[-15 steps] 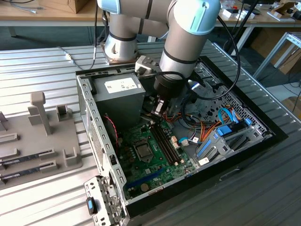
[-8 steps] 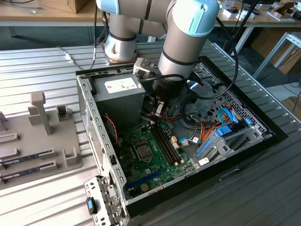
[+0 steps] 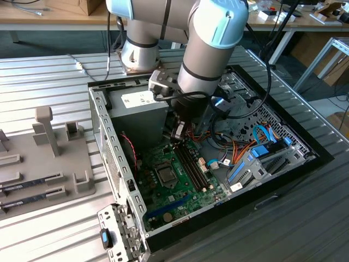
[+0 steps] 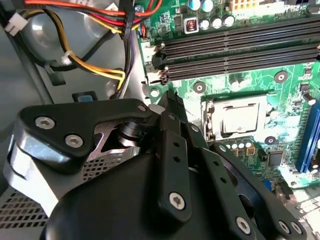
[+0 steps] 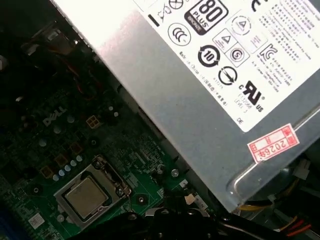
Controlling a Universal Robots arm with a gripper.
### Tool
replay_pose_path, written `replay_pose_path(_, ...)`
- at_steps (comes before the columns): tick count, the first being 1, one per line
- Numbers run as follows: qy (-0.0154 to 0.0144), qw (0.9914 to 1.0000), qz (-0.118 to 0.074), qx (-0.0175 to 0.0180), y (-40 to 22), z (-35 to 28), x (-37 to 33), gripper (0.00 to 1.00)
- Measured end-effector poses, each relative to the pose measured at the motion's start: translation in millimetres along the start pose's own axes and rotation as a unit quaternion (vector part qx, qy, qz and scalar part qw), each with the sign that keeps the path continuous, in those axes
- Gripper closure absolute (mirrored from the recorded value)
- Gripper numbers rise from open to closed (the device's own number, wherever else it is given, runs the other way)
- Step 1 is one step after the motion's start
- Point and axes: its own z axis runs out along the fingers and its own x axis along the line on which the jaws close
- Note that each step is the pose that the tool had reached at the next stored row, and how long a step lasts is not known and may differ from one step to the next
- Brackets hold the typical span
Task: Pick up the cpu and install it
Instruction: 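Install the first cpu locking lever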
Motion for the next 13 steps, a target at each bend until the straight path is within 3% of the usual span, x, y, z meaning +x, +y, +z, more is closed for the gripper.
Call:
replay_pose_path(3,-0.0009,1.00000,0.000,0.0002,-6.4,-0.4,14.7,0.86)
replay_pose_path(13,-0.0022,1.00000,0.000,-0.0005,-8.1,-0.4,18.8,0.86)
